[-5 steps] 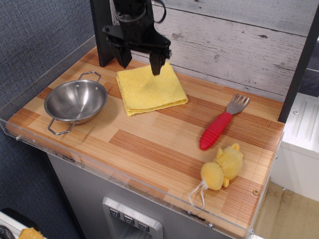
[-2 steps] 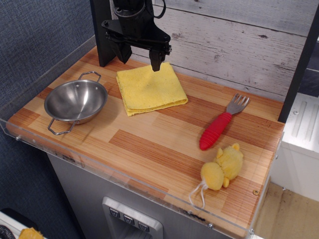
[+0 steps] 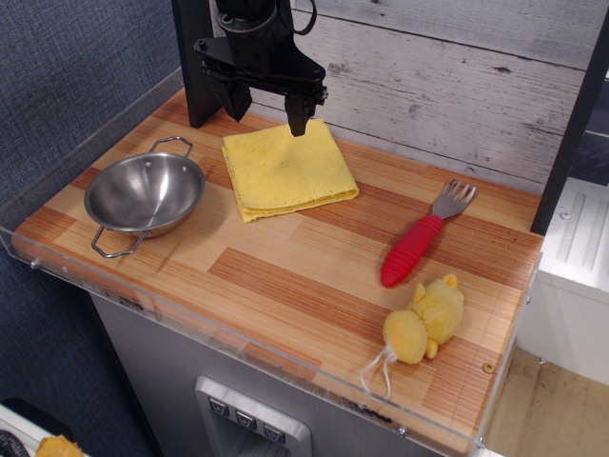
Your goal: Place the yellow cloth on the far edge of the table
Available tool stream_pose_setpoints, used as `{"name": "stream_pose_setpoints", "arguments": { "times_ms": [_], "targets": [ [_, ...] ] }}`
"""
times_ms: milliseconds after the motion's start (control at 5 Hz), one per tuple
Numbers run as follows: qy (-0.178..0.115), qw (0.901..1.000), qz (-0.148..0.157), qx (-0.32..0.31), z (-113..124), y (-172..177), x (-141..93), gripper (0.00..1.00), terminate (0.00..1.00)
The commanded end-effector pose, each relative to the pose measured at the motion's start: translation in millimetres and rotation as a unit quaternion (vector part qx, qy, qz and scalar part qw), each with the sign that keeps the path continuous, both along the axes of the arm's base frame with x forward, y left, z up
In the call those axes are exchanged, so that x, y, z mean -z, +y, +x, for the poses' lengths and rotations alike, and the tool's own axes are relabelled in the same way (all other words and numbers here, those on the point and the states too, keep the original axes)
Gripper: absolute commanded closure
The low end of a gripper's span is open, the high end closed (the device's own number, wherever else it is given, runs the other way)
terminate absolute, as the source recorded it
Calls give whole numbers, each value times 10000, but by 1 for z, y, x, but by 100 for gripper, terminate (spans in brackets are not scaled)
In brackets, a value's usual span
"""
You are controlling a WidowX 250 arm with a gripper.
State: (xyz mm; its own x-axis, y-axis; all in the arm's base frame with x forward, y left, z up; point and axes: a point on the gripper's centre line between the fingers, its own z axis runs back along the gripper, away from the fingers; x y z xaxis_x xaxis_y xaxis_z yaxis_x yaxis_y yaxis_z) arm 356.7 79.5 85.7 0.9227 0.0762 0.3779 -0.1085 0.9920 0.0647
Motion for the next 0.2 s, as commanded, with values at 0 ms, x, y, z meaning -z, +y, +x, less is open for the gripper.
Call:
{"name": "stream_pose_setpoints", "arguments": {
  "times_ms": [0],
  "targets": [
    [-251, 9997, 53, 16, 1, 0, -17, 0, 100]
  ]
}}
